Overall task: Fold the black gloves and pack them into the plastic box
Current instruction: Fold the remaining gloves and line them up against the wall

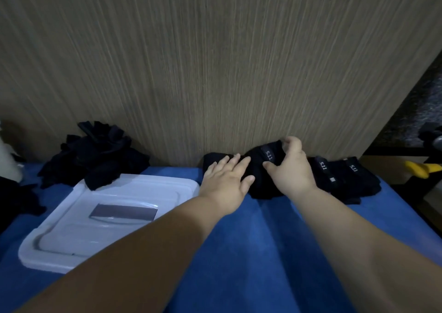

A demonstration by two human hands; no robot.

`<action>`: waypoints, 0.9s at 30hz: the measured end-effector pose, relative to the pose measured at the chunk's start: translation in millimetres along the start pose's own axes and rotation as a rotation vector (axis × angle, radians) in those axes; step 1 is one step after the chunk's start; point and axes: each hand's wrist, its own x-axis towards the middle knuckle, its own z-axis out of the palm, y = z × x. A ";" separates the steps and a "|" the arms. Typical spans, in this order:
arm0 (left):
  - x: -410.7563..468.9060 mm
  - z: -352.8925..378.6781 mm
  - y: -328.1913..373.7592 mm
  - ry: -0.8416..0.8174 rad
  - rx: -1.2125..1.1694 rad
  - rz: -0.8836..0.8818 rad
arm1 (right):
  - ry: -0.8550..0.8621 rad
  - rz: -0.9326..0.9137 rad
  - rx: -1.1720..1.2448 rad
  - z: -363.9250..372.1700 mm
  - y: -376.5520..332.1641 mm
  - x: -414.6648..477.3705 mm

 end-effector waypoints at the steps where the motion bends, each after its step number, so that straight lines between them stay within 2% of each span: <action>1: -0.1 0.4 -0.5 -0.015 0.025 0.007 | 0.029 -0.061 -0.121 1.6 1.4 -2.9; 4: -0.7 0.7 -0.7 -0.038 0.069 0.025 | 0.073 -0.230 -0.439 6.6 11.3 -7.4; 7: -1.1 2.4 -0.7 -0.036 0.076 0.027 | -0.039 -0.307 -0.534 10.7 19.4 -8.2; 10: -0.7 4.4 -0.5 -0.034 0.083 0.021 | -0.125 -0.286 -0.607 15.2 25.5 -7.9; 15: 2.4 5.5 0.1 -0.057 0.107 0.014 | -0.177 -0.223 -0.619 18.9 29.3 -6.8; 23: 2.4 -3.4 1.1 -0.113 0.096 0.024 | -0.169 -0.207 -0.575 17.7 27.7 -8.4; 25: -1.7 -9.9 -0.2 -0.110 0.050 0.041 | -0.108 -0.207 -0.485 13.1 24.7 -12.5; 27: -10.4 -18.3 -1.6 -0.062 0.003 0.069 | 0.052 -0.273 -0.385 7.1 18.1 -19.6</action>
